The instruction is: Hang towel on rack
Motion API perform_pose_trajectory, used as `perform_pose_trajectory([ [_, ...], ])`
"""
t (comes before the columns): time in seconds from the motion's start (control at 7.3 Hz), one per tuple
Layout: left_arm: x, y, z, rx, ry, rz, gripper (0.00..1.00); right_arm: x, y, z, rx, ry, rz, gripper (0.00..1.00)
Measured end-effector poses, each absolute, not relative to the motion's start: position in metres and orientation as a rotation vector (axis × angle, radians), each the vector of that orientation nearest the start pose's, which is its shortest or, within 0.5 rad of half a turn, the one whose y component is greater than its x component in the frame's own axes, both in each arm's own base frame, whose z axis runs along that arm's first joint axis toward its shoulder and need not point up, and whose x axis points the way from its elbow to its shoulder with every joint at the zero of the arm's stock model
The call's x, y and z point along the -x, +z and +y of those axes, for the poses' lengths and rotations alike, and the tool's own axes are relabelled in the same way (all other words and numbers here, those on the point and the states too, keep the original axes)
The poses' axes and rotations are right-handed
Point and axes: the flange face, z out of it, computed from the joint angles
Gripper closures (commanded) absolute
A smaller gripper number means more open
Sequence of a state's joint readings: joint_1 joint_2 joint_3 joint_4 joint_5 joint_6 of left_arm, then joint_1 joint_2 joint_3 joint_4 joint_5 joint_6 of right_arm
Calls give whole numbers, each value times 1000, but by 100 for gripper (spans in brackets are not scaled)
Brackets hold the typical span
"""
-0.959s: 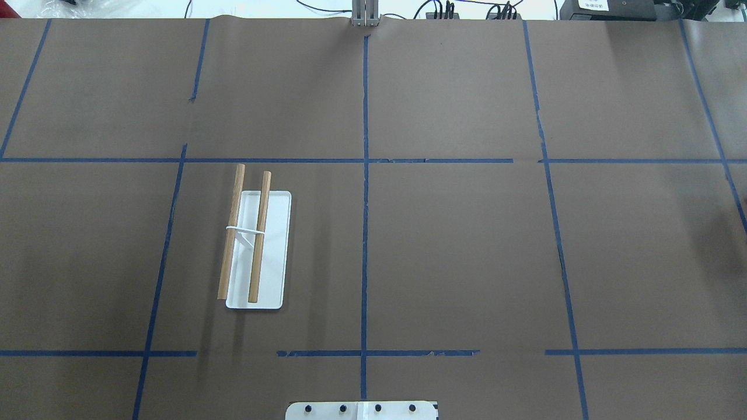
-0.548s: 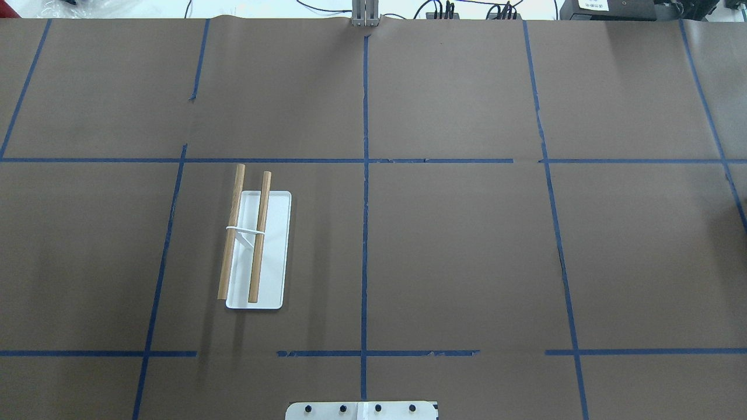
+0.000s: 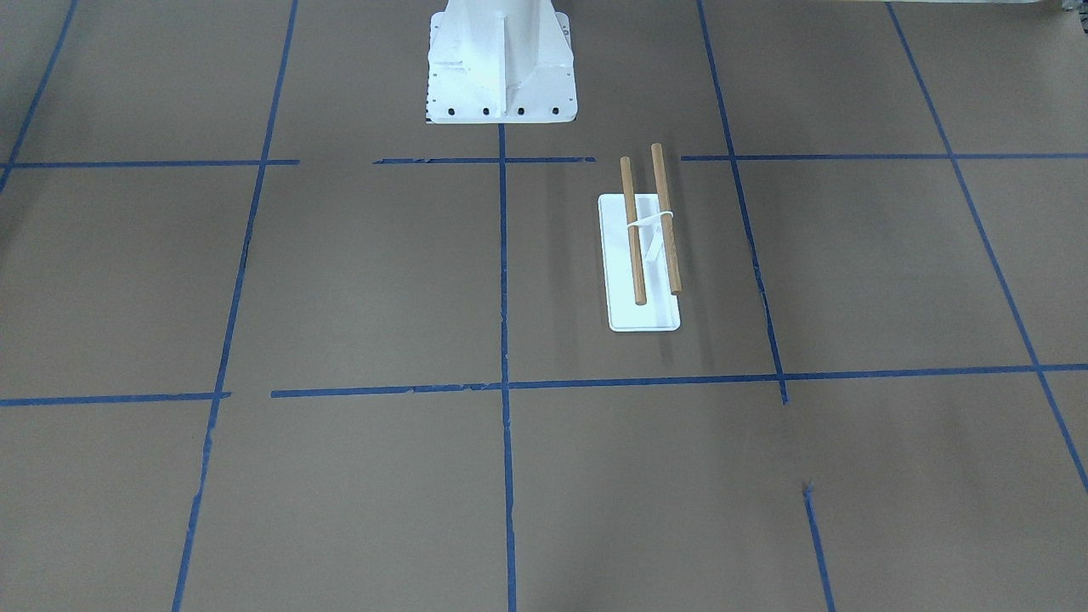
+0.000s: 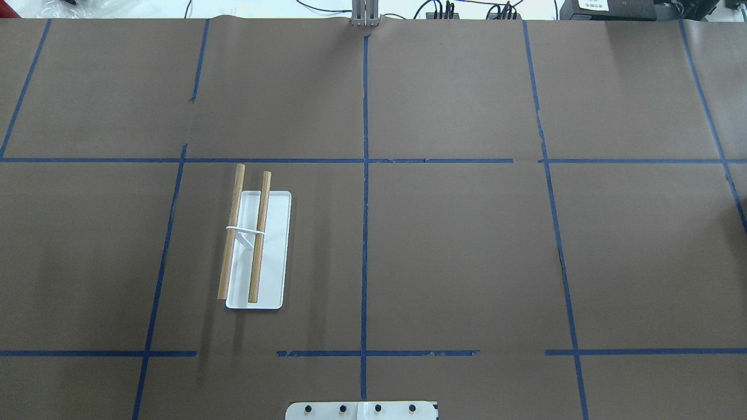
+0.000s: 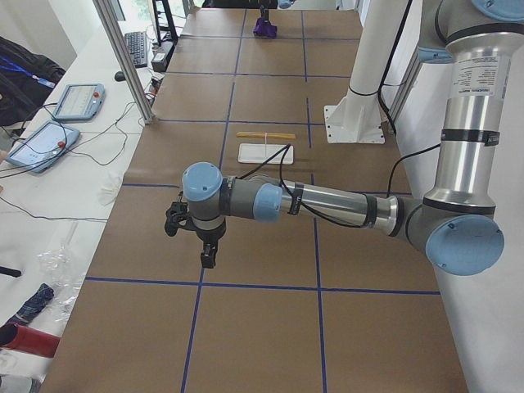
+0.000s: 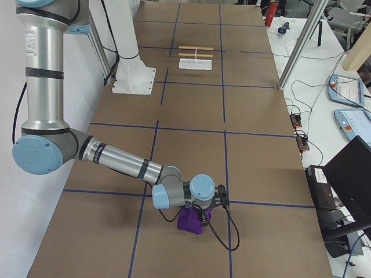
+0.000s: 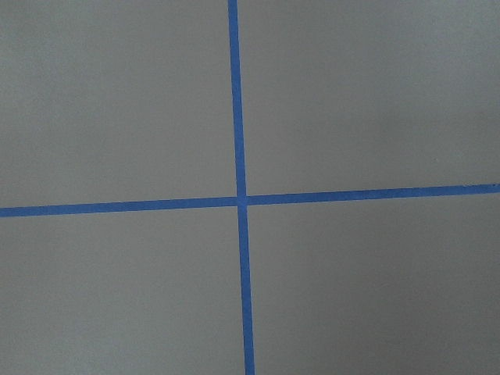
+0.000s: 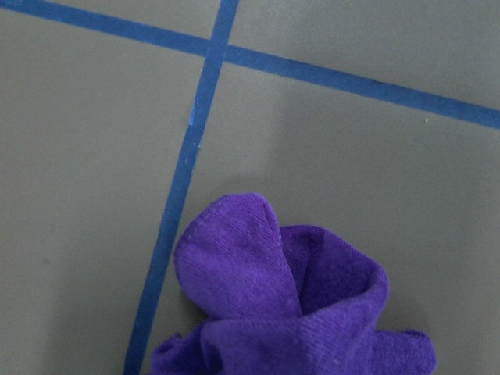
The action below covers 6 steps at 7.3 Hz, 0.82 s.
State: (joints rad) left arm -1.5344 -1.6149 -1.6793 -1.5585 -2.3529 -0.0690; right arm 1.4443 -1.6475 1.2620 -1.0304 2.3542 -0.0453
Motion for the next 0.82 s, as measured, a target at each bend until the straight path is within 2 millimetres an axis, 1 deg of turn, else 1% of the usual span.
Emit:
perform_pose_trajectory([
  [0.14,44,582,-517,-94,25,787,0,-4,792,-441,-109,-230,-777,2],
  [0.27,44,582,-516,-95,25,787,0,-3,795,-439,-103,-233,-766,18],
  [0.41,44,583,-516,-94,25,787,0,0,798,-438,-97,-238,-759,50],
  [0.55,44,584,-515,-93,25,787,0,2,800,-437,-93,-244,-754,86],
  [0.68,44,585,-514,-92,25,787,0,2,801,-436,-92,-249,-752,100],
  [0.82,44,585,-514,-92,26,788,0,3,801,-437,-94,-253,-751,100],
])
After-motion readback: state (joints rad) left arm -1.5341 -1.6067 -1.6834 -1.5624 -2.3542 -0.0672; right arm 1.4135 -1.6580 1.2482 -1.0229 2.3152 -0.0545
